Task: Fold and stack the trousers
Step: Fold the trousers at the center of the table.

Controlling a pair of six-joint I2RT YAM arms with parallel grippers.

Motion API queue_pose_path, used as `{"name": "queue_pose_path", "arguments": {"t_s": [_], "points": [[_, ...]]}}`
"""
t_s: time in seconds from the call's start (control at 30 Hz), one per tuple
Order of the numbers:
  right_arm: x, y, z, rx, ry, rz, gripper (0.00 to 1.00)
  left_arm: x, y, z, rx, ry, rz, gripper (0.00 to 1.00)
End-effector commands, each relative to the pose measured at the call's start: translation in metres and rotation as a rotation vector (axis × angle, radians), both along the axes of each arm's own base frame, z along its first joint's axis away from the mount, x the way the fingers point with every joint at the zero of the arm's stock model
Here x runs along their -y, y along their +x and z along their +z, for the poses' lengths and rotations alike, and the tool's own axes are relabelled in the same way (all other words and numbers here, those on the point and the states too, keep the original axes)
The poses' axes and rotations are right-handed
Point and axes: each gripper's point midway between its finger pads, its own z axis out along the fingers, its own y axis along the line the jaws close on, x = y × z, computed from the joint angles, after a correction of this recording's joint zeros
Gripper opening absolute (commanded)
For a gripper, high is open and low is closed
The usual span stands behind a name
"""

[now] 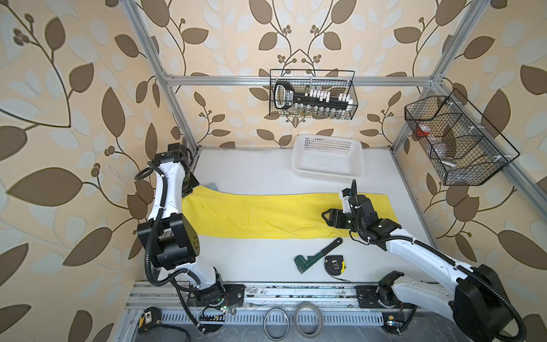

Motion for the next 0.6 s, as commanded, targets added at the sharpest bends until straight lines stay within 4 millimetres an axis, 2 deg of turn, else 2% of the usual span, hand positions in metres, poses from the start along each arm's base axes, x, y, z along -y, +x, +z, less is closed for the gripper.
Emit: {"name": "queue_pose_path", "arguments": {"t_s": [0.0,0.17,0.3,0.4,0.57], "points": [[0.002,0.005,0.010,0.021,0.009,0.010,0.75,0.051,-0.005,0.027,0.083,-0.135,-0.071,0.00],[0.014,0.006,0.012,0.022,0.009,-0.009,0.75,0.121,0.003,0.043,0.145,-0.232,-0.186,0.00],[0.023,0.008,0.013,0.028,0.009,-0.028,0.75,0.176,0.007,0.048,0.175,-0.306,-0.264,0.00],[0.030,0.008,0.011,0.021,0.010,-0.040,0.75,0.214,0.010,0.045,0.176,-0.358,-0.315,0.00],[0.038,0.006,0.011,0.022,0.014,-0.053,0.75,0.263,0.017,0.039,0.188,-0.419,-0.365,0.00]]}}
